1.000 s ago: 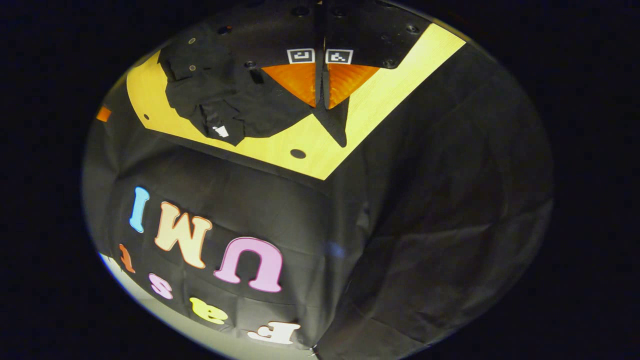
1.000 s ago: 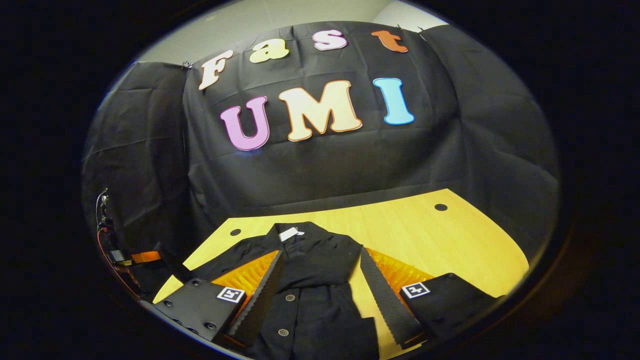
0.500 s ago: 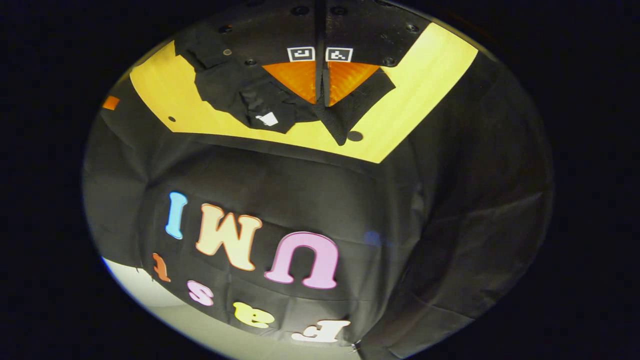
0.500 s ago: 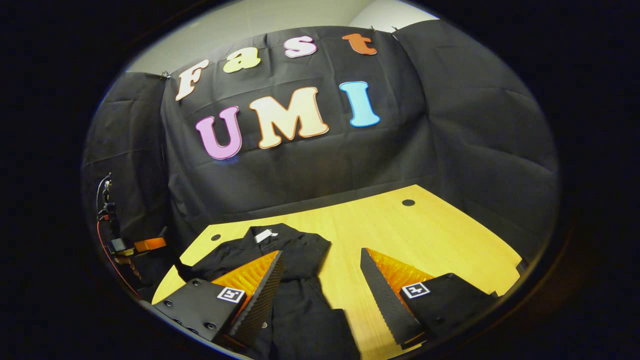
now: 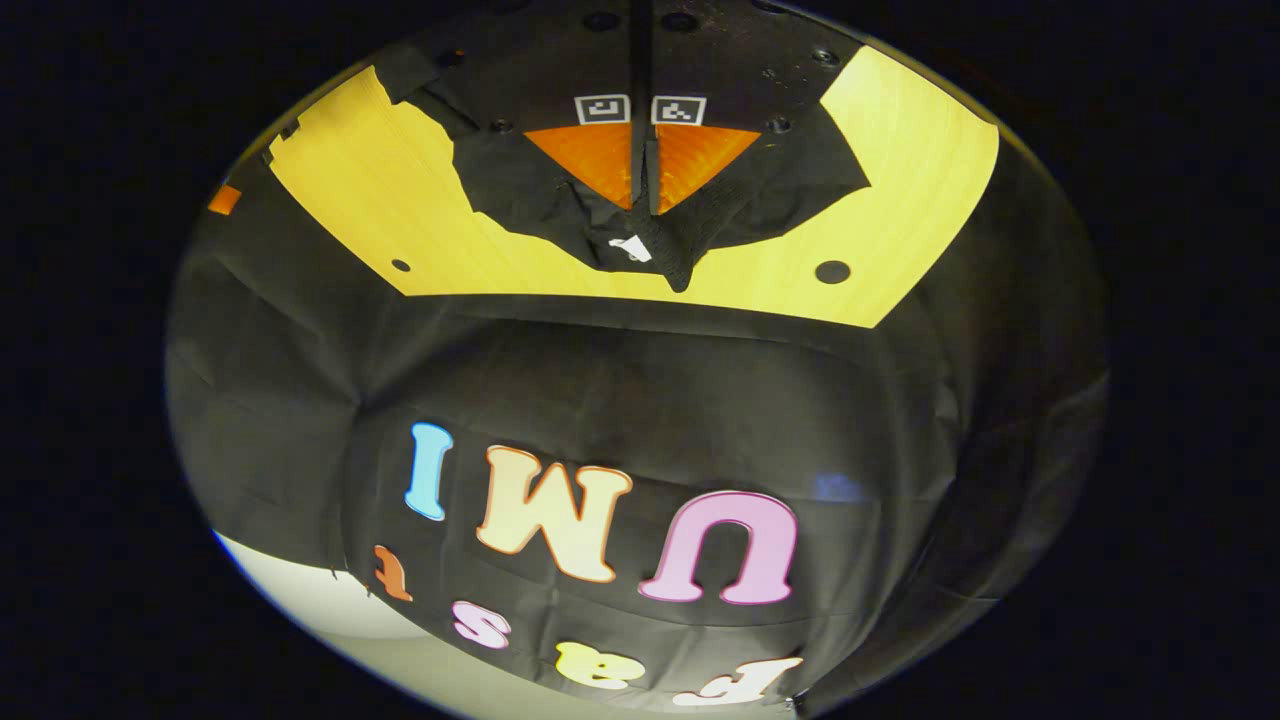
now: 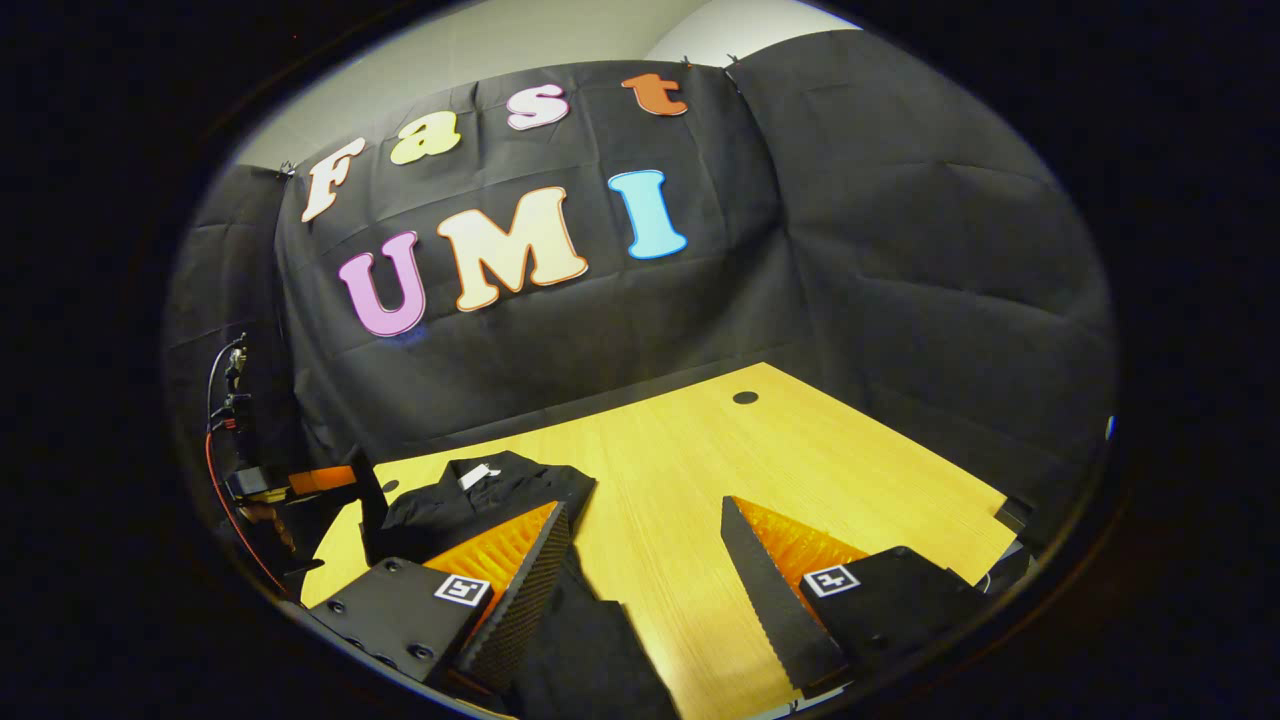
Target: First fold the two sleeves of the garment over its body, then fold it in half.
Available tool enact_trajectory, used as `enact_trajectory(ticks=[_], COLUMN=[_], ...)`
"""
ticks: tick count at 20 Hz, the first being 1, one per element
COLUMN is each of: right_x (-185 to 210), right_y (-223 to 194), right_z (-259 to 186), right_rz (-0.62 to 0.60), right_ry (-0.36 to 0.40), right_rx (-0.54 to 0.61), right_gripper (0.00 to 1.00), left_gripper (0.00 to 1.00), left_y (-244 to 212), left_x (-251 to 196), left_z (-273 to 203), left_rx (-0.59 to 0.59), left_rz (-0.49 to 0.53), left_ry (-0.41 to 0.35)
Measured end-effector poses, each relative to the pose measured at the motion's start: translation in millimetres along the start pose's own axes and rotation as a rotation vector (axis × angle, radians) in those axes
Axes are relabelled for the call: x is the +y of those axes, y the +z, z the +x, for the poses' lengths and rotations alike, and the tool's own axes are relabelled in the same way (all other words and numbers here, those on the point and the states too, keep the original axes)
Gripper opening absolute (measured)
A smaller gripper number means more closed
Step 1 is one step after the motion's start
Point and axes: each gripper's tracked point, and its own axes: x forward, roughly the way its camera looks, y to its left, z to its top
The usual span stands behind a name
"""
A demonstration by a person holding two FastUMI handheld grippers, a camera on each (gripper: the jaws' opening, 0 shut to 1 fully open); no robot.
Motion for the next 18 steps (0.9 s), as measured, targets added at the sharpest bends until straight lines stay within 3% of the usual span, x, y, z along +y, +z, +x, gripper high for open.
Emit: enact_trajectory(ticks=[3,4,7,8,9,14,18], right_x=[-14,-16,-19,-19,-18,-3,30], right_y=[-2,-3,-10,-10,-11,-23,-26], right_z=[-8,-11,-17,-18,-18,-17,-12], right_rz=[0.015,0.019,0.029,0.028,0.027,0.028,0.019], right_ry=[-0.027,-0.034,-0.053,-0.057,-0.061,-0.062,-0.042], right_rx=[-0.004,-0.006,-0.009,-0.010,-0.011,0.006,0.012], right_gripper=[0.97,0.92,0.97,0.92,0.97,0.97,0.98], left_gripper=[0.00,0.00,0.00,0.00,0.00,0.00,0.00], left_y=[-6,-9,-19,-20,-22,-28,-10], left_x=[-30,-41,-63,-70,-78,-106,-103], left_z=[14,19,28,31,34,48,47], left_rx=[0.021,0.033,0.073,0.082,0.091,0.130,0.092], left_rz=[0.035,0.043,0.061,0.068,0.078,0.144,0.204], left_ry=[-0.049,-0.066,-0.094,-0.104,-0.114,-0.159,-0.115])
